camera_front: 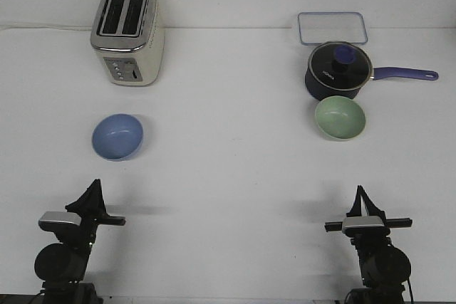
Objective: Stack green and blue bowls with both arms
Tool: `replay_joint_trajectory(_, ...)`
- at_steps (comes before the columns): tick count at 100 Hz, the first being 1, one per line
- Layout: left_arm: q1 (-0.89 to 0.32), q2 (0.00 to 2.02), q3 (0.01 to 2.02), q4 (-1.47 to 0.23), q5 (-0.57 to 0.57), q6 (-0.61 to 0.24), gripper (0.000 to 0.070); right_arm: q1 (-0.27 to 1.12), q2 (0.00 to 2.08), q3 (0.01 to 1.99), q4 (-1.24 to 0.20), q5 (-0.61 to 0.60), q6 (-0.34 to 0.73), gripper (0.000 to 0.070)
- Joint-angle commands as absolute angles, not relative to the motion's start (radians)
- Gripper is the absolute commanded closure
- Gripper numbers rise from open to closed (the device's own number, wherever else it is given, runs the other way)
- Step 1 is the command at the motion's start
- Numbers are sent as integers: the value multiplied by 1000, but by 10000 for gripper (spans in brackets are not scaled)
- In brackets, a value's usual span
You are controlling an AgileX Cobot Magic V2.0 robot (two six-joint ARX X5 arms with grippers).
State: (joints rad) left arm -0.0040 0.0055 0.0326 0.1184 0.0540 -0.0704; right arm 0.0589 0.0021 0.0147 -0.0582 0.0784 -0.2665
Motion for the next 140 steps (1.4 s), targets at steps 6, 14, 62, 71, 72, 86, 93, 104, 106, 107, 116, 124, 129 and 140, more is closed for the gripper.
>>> replay_joint_trajectory(6,-3,4,14,129,52,-76,686,60,1,13,-45,78,-278,700)
replay_joint_trajectory(14,-3,4,14,129,52,-76,686,60,1,13,-45,78,-278,700)
replay_joint_trajectory(62,-3,4,14,129,52,-76,686,60,1,13,-45,78,-278,700)
replay_joint_trajectory(71,-3,4,14,129,53,-76,686,60,1,13,-45,79,-277,700)
replay_joint_trajectory(72,-3,4,14,129,52,-76,686,59,1,13,-45,78,-276,700)
replay_joint_trajectory(86,-3,4,14,129,52,-76,686,60,1,13,-44,74,-222,700)
replay_joint_trajectory(93,-3,4,14,129,52,-76,686,60,1,13,-37,70,-179,700)
replay_joint_trajectory(104,-3,4,14,129,52,-76,686,60,1,13,-34,31,-6,700)
replay_joint_trajectory(106,-3,4,14,129,53,-76,685,60,1,13,-34,27,27,700)
replay_joint_trajectory(107,-3,4,14,129,52,-76,686,60,1,13,-34,25,43,700)
replay_joint_trajectory(116,-3,4,14,129,53,-76,686,60,1,13,-31,30,192,700)
replay_joint_trajectory(124,-3,4,14,129,53,-76,686,59,1,22,-35,27,263,700)
replay_joint_trajectory(129,-3,4,14,129,52,-76,686,59,2,41,-52,26,289,700)
replay_joint_trajectory(140,-3,4,14,129,53,-76,686,59,30,120,-115,35,330,700)
